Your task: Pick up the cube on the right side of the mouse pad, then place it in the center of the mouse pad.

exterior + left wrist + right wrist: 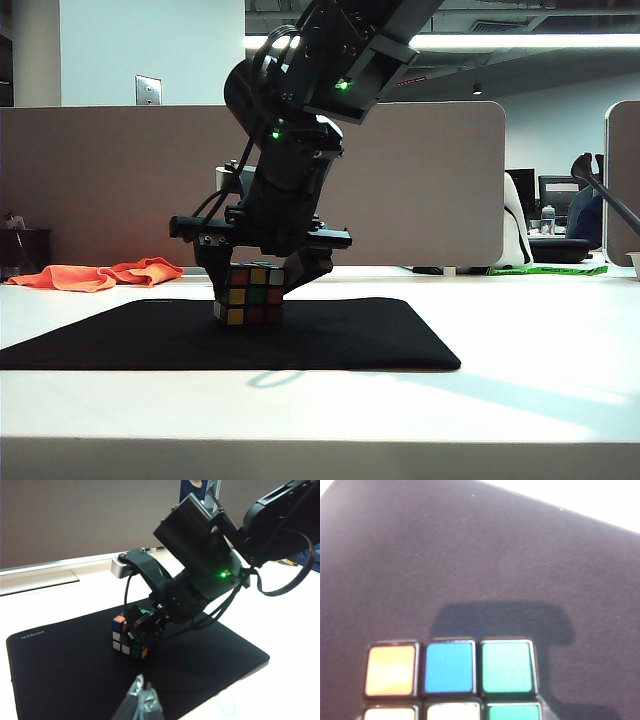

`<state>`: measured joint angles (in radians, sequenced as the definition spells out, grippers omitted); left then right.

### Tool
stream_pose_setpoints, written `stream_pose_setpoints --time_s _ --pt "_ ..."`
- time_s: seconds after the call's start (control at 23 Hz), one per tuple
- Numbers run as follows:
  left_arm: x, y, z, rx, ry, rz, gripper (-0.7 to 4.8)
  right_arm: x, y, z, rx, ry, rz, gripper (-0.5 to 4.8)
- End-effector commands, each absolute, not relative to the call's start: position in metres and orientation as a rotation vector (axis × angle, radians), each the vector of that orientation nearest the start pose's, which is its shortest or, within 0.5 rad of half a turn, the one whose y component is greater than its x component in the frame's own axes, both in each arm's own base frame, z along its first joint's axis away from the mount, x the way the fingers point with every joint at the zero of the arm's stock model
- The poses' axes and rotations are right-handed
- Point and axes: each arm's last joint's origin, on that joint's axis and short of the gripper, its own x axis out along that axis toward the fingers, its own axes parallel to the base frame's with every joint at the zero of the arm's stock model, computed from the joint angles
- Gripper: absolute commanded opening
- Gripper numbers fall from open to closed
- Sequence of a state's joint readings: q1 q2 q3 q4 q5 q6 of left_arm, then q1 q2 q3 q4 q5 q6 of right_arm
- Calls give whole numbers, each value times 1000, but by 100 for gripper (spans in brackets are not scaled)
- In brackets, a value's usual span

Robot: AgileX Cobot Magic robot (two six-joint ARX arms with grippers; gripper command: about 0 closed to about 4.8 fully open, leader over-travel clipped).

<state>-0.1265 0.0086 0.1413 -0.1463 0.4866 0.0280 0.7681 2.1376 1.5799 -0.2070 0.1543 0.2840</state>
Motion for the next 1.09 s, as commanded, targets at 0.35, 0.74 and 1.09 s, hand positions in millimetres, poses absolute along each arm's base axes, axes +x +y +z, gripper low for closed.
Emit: stream_pose_setpoints --time_s 0.35,0.74,1.09 --pt "82 -24 199 25 -10 -617 -6 342 326 190 -57 730 485 391" --pt "82 -23 199 25 -10 -592 -6 341 310 286 27 503 469 315" --pt "83 -23 199 15 -7 -552 -6 356 215 346 -39 461 299 -6"
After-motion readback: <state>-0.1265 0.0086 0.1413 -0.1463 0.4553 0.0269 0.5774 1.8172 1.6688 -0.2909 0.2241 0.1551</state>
